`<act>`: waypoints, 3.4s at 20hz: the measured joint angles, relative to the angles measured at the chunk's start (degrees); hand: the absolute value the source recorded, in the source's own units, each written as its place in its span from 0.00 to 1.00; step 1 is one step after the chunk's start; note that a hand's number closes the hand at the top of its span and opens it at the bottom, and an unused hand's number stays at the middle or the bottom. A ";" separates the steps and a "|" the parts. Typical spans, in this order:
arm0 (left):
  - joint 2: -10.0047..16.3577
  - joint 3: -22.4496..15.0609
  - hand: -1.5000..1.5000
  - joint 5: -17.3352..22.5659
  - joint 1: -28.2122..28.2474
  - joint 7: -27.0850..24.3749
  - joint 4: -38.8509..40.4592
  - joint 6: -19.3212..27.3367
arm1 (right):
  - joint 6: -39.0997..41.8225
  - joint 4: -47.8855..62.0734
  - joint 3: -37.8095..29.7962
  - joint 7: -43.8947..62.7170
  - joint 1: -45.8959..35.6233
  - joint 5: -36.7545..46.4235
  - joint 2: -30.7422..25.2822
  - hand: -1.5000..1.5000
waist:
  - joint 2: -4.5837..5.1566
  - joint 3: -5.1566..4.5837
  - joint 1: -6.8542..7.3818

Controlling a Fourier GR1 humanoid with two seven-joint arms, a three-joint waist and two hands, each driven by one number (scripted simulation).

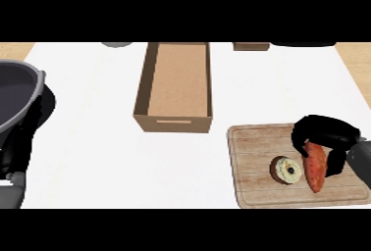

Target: Pick the sweet potato from the cutting board and place it in the cardboard box

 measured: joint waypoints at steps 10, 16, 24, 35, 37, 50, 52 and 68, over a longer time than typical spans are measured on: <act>-1.20 -2.18 0.50 -0.83 -4.46 -0.04 0.26 -1.59 | -2.80 17.60 -9.78 8.62 -23.23 -0.91 5.59 1.00 | 2.32 0.62 5.73; -1.58 -2.27 0.50 -1.16 -5.20 -0.25 0.66 -1.52 | -6.45 23.21 -16.41 5.02 -31.16 -4.81 5.74 1.00 | 2.54 0.71 6.01; -1.43 -1.33 0.50 -1.12 -5.48 -0.54 1.93 -1.72 | -5.25 28.07 -20.04 -0.93 -38.97 -7.51 9.47 1.00 | 2.15 0.58 5.21; -2.36 -1.35 0.50 -2.19 -4.84 0.21 1.62 -1.04 | 3.38 35.08 -23.33 4.24 -50.07 -10.85 19.75 1.00 | 1.52 0.45 4.07; -2.13 -1.08 0.50 -2.03 -4.54 -0.20 1.76 -1.50 | 4.68 36.18 -24.02 6.84 -52.04 -11.44 22.07 1.00 | 1.48 0.43 4.02; -2.59 -1.06 0.50 -2.60 -6.27 0.77 1.66 -2.17 | 3.40 40.88 -25.75 19.37 -57.81 -12.13 34.44 1.00 | 2.00 0.37 4.91; -2.29 -0.92 0.50 -2.53 -6.71 0.74 1.69 -2.61 | 1.25 41.19 -25.02 20.71 -57.71 -11.29 35.96 1.00 | 2.17 0.34 5.33; -2.82 -1.19 0.50 -3.03 -7.71 0.33 1.75 -3.27 | 0.67 42.71 -28.08 26.30 -54.47 -14.36 39.09 0.00 | 2.87 0.36 7.21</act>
